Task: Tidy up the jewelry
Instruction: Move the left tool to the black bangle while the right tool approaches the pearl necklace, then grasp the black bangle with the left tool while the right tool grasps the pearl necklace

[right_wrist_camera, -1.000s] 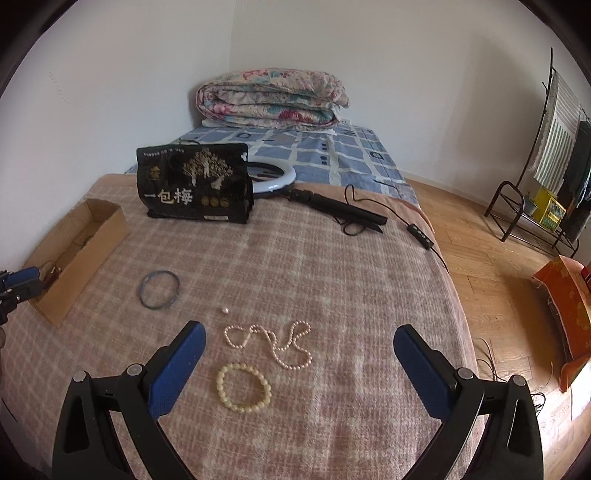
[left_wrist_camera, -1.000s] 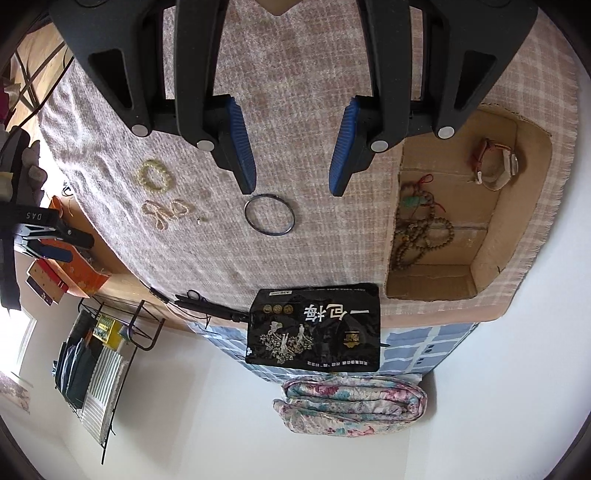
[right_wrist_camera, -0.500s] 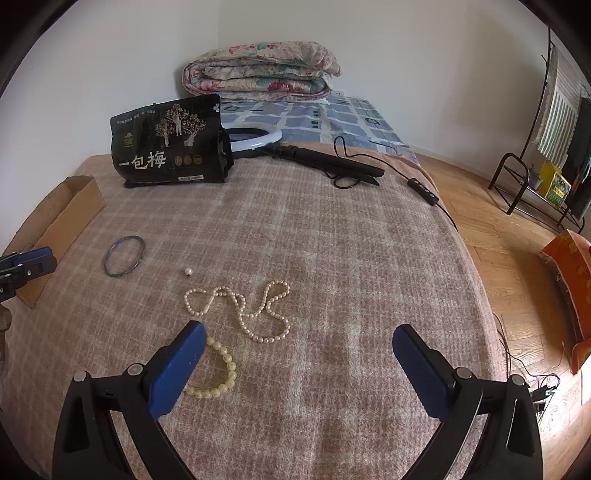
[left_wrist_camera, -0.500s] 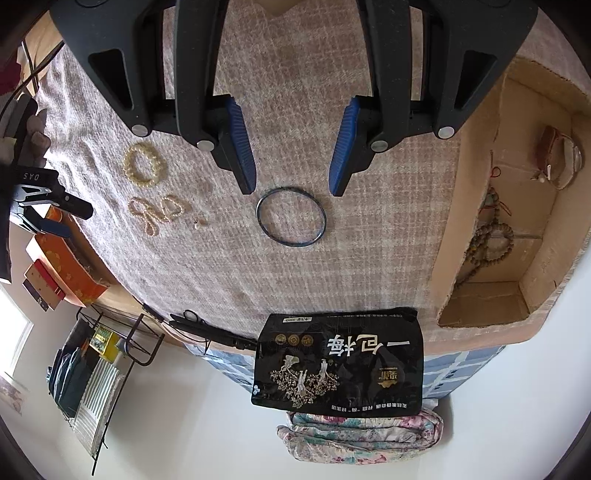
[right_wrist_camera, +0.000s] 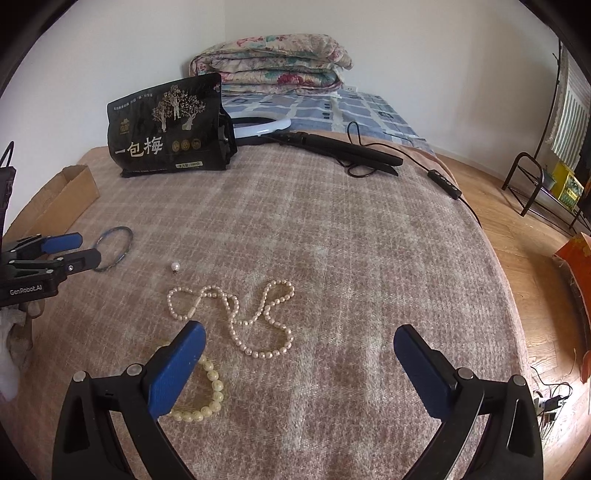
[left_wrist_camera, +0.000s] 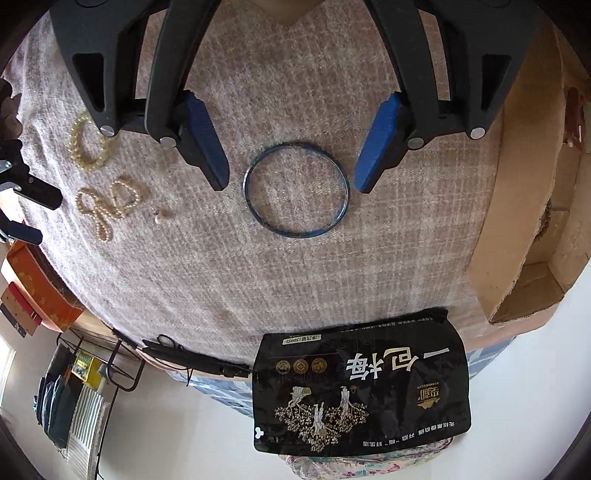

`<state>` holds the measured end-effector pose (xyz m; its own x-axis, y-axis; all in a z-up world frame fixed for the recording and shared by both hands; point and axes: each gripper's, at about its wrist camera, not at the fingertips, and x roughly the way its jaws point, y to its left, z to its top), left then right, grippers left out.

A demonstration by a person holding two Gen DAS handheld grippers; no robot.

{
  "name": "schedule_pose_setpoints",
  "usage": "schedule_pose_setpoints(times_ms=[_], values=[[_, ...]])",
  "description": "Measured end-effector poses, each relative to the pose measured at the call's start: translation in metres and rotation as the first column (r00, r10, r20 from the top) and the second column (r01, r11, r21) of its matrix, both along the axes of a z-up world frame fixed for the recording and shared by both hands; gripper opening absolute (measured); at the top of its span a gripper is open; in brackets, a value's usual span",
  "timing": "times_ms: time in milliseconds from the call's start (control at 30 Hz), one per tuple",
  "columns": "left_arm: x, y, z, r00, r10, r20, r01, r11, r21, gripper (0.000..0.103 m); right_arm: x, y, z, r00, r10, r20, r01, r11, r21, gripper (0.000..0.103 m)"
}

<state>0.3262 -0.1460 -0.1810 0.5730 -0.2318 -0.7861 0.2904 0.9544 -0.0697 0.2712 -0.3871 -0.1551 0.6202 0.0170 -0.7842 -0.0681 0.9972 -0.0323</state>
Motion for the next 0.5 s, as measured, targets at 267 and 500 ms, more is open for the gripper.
schedule_pose_setpoints(times_ms=[267,500], values=[[0.008,-0.005,-0.015,1.0,0.016,-0.009,-0.016,0.999,0.031,0.076,0.016,0.009,-0.016,0.998,0.038,-0.046,-0.038,0.999,-0.009,0.103],[0.016,-0.002,-0.018,0.998,0.055,-0.007,-0.055,0.998,0.028,0.08,0.033,0.022,-0.03,0.994,0.054,-0.099,-0.06,0.997,-0.054,0.103]])
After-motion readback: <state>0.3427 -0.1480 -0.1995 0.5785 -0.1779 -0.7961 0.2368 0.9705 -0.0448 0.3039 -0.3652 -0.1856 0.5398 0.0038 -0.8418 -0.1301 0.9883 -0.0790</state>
